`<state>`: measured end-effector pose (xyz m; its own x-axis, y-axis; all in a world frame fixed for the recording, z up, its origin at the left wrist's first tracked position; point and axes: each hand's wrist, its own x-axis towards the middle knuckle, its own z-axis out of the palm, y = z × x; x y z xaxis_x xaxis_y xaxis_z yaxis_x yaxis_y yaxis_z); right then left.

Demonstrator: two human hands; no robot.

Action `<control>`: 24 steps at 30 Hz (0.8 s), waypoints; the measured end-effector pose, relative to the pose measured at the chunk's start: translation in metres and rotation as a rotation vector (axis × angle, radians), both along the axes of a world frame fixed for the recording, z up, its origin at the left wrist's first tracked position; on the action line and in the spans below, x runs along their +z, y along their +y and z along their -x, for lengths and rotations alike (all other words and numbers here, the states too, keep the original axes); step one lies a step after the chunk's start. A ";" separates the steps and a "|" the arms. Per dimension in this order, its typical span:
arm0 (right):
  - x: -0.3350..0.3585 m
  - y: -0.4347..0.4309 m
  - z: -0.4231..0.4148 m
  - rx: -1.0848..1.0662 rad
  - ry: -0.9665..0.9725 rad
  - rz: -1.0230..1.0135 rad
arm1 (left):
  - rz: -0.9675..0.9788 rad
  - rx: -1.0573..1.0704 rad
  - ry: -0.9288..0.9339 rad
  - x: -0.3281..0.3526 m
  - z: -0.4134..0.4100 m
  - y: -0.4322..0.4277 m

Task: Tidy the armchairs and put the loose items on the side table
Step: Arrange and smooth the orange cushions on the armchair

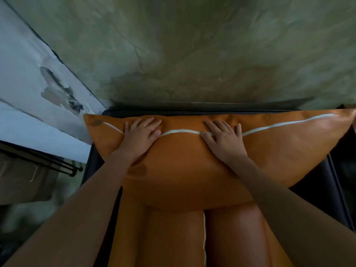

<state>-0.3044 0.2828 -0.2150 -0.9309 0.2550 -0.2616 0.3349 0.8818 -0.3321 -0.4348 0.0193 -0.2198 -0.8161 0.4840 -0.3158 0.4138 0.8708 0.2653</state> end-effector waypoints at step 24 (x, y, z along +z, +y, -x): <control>-0.019 0.028 -0.072 -0.081 0.171 -0.244 | -0.074 0.003 0.260 -0.025 -0.051 0.023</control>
